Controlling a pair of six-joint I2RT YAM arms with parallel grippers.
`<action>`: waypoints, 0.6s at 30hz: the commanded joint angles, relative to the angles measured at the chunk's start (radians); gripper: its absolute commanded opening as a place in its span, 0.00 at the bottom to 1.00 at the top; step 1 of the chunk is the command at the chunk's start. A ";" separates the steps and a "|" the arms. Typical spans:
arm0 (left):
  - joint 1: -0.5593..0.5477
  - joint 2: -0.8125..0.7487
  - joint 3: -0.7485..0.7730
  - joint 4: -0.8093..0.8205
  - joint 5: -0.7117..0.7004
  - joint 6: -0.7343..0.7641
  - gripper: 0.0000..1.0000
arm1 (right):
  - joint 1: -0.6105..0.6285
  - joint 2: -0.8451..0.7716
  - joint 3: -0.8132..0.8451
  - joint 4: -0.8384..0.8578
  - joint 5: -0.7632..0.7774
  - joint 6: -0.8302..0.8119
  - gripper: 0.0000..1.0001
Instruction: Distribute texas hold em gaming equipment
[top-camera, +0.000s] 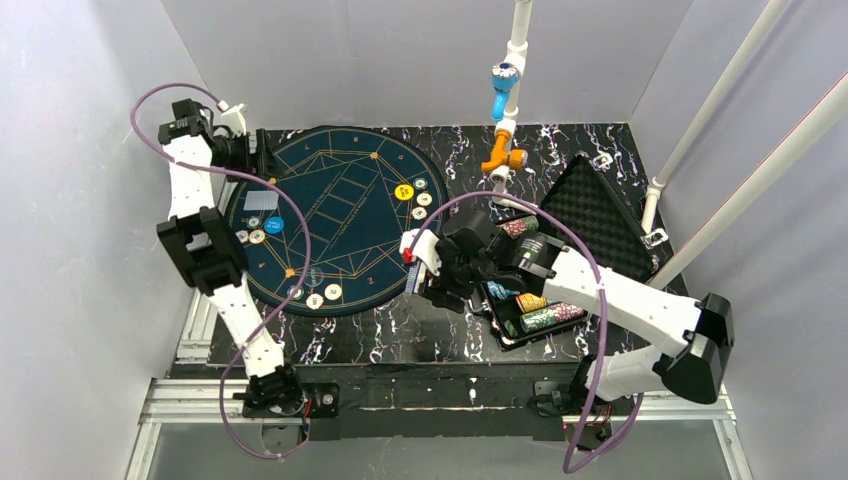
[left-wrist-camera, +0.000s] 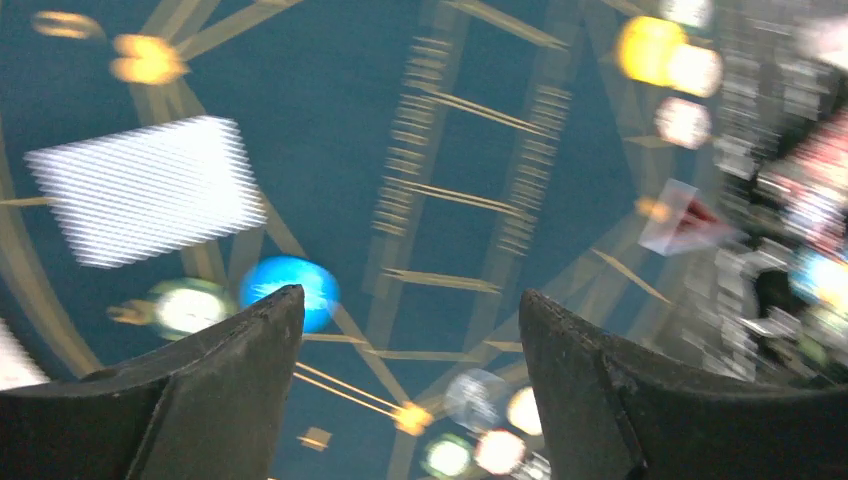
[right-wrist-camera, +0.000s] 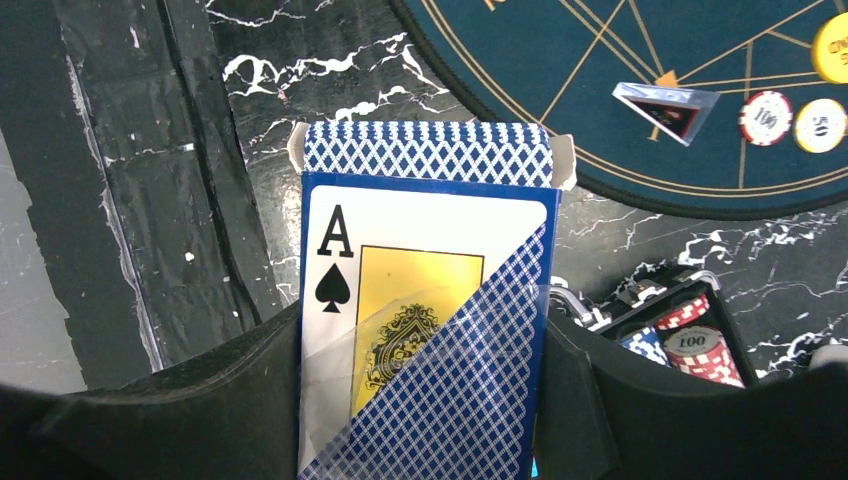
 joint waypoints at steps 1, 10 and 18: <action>-0.104 -0.384 -0.264 -0.101 0.467 -0.107 0.80 | -0.008 -0.098 -0.013 0.070 0.019 0.001 0.01; -0.502 -0.842 -0.927 0.313 0.604 -0.588 0.83 | -0.010 -0.128 -0.013 0.081 0.013 -0.005 0.01; -0.731 -0.929 -1.081 0.451 0.536 -0.712 0.83 | -0.010 -0.114 0.004 0.075 0.006 -0.007 0.01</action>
